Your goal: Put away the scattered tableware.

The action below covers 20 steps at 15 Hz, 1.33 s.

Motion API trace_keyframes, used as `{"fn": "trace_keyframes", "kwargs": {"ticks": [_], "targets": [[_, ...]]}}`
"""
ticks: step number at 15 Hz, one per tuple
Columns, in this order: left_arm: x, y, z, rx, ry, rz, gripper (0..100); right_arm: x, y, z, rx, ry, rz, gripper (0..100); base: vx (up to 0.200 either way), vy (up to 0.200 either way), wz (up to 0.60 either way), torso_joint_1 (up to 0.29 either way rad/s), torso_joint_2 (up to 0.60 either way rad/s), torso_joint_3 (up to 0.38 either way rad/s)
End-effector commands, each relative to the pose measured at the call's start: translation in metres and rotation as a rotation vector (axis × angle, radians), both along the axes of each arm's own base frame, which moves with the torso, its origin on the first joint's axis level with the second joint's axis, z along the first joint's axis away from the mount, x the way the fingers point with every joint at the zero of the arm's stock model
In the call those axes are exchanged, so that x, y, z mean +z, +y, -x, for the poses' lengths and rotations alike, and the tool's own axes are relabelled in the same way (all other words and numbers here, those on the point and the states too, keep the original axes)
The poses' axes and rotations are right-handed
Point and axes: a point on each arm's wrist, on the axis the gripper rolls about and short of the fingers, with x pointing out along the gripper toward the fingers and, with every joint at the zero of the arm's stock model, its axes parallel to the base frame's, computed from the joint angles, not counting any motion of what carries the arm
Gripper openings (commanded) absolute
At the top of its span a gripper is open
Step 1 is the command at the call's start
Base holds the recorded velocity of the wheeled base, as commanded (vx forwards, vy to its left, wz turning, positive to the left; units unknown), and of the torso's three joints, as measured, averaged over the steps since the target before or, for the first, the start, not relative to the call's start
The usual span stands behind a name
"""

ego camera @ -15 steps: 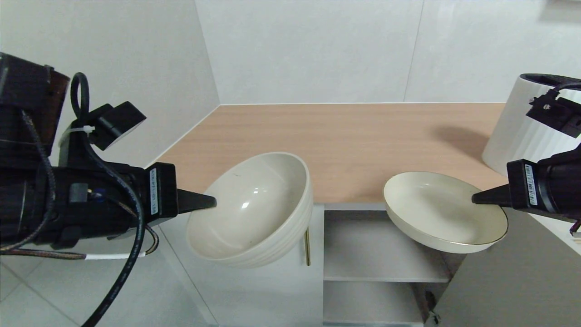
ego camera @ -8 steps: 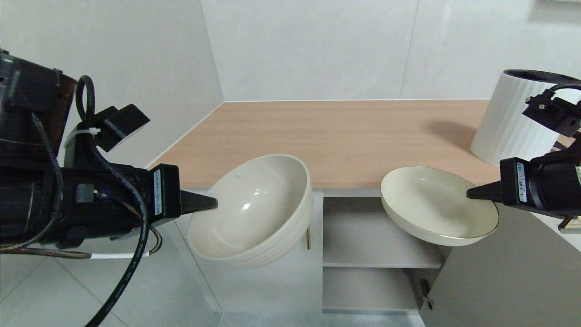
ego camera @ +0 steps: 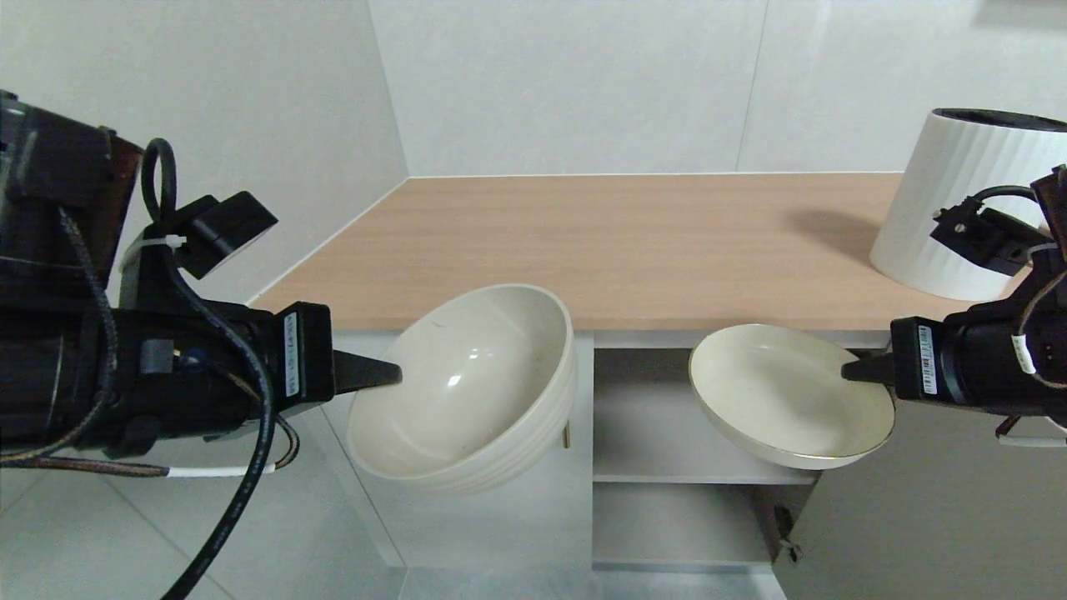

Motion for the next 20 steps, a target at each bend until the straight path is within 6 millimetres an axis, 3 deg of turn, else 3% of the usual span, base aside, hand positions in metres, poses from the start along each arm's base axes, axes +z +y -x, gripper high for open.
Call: {"fn": "trace_keyframes", "kwargs": {"ticks": [1,11,20], "targets": [[-0.002,-0.001,-0.002,-0.001,0.010,-0.005,0,-0.002,0.001,-0.001,-0.001,0.008,0.005,0,0.000,0.000,0.00,-0.149,0.42,0.271],[-0.004,-0.001,-0.002,-0.002,0.016,-0.010,0,-0.014,0.006,-0.012,-0.029,0.043,0.048,0,0.000,0.000,0.00,-0.127,0.43,0.304],[-0.004,-0.001,-0.002,-0.003,0.015,-0.009,0,-0.029,0.012,-0.025,-0.033,0.063,0.064,0,0.000,0.000,0.00,-0.006,0.02,0.016]]}}
